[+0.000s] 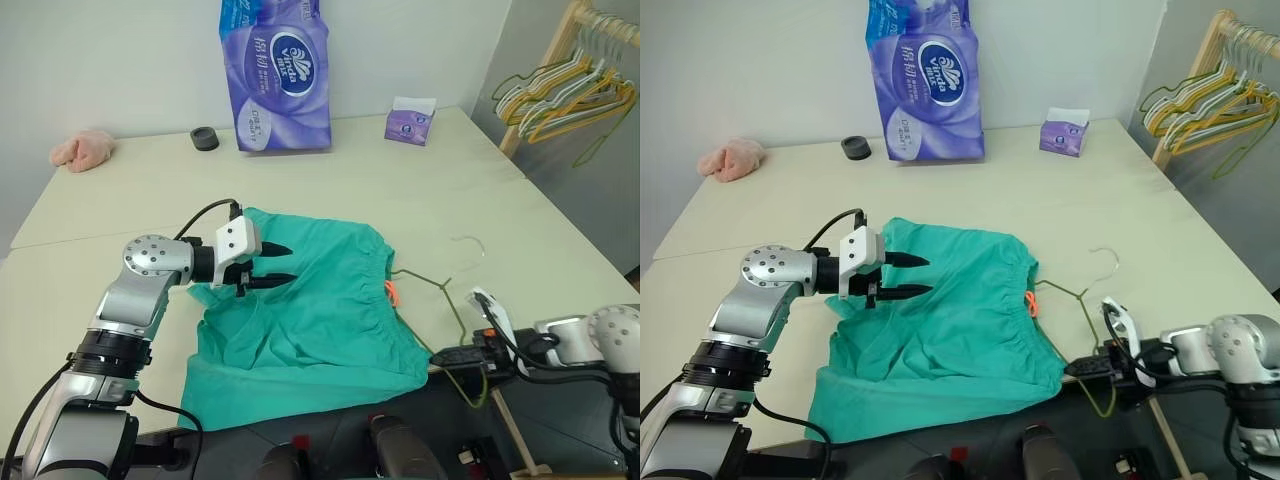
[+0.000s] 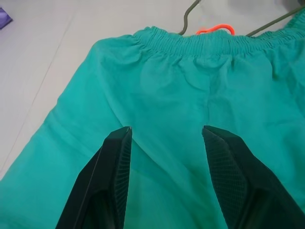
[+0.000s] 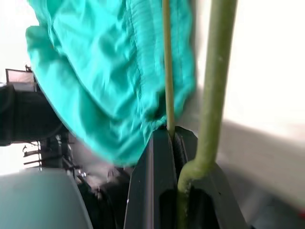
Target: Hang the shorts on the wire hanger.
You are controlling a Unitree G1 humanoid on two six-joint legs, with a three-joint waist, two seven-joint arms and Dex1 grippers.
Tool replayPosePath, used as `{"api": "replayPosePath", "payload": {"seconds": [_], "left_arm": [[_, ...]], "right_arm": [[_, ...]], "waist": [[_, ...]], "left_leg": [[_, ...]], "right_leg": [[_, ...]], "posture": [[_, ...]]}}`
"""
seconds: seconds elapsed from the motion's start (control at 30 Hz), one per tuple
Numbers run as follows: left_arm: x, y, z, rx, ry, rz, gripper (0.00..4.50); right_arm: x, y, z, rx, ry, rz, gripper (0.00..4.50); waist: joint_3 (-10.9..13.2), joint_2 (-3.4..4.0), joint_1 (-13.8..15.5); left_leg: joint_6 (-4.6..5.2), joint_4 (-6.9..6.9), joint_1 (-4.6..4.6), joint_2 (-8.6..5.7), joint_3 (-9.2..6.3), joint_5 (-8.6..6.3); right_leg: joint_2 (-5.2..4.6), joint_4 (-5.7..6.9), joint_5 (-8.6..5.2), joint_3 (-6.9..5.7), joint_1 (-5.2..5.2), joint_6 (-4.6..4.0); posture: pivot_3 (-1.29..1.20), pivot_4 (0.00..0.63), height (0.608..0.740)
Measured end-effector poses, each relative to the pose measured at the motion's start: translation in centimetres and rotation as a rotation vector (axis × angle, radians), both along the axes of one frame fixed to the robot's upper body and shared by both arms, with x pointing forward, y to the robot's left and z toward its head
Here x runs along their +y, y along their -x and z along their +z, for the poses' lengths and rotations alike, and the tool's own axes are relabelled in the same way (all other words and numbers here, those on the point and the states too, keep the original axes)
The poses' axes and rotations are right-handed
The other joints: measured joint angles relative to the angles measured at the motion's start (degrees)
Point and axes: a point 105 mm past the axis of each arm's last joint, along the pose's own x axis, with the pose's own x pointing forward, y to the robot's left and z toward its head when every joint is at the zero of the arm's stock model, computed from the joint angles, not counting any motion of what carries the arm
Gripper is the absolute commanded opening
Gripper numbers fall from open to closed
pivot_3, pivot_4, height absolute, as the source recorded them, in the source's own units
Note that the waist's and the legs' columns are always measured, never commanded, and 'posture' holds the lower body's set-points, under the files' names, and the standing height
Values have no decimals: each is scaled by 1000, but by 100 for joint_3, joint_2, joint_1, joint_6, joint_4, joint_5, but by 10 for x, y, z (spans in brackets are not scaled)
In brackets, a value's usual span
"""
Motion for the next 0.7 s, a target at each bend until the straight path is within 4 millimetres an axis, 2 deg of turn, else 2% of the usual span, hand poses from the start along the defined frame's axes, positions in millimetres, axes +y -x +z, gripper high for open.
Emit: {"api": "replayPosePath", "payload": {"seconds": [0.27,0.4,0.57,0.7], "left_arm": [[4,-6,7,-34,39,57,2460],[6,-15,15,-45,103,115,2460],[7,-23,31,-56,191,160,2460],[8,-21,27,-21,195,154,2460]], "right_arm": [[27,-28,6,-50,-31,-13,0],[33,-39,20,-106,-31,-5,0],[34,-33,14,-82,12,47,0],[38,-27,12,-60,35,122,0]], "waist": [[-1,2,4],[-2,0,-4],[-3,1,-4],[-3,2,-30]], "left_leg": [[0,1,-2,-1,-2,0],[0,2,-4,-1,-6,0],[0,2,-5,-2,-6,0],[0,0,-2,-1,-7,0]], "right_leg": [[-2,3,13,-1,-2,-21],[-2,3,13,-6,-3,-22],[-3,5,14,-5,-4,-22],[-2,7,14,-7,-5,-22]], "posture": [[-217,110,740],[-217,108,740],[-213,106,740],[-207,105,740]]}}
